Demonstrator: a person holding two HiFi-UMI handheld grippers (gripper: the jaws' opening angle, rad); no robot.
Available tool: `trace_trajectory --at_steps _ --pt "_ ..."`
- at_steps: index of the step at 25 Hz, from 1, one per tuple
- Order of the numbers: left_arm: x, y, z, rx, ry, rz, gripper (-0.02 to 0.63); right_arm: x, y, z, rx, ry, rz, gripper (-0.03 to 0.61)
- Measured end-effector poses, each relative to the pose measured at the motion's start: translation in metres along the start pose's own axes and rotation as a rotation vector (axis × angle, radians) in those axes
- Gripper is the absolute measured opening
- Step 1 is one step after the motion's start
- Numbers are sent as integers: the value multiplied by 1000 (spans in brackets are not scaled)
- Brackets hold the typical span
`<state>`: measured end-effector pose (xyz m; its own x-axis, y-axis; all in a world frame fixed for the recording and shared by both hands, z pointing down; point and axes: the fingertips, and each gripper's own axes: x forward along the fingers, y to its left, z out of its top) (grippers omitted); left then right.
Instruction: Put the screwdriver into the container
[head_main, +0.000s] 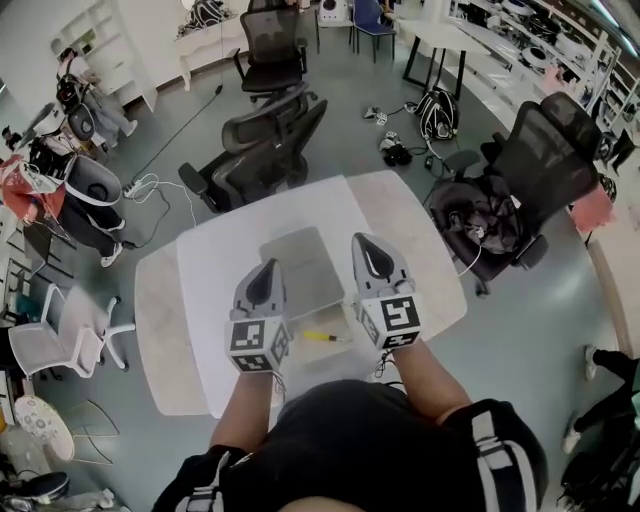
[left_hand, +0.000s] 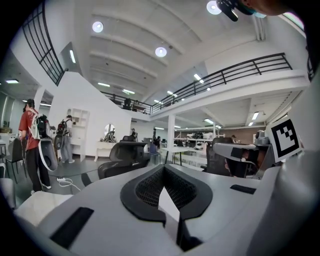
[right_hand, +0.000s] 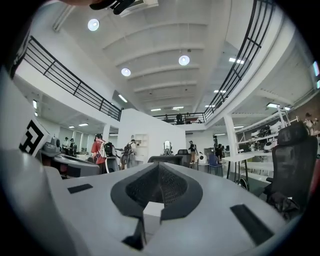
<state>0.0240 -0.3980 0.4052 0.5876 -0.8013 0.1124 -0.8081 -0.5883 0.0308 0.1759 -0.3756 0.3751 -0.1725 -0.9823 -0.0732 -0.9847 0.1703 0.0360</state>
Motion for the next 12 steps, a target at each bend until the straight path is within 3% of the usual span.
trace_trajectory --at_steps 5,12 --pt "-2 -1 17 5 -50 7 6 -1 -6 11 -9 -21 -11 12" --pt "-6 5 22 -13 -61 10 6 1 -12 18 135 -28 10 12"
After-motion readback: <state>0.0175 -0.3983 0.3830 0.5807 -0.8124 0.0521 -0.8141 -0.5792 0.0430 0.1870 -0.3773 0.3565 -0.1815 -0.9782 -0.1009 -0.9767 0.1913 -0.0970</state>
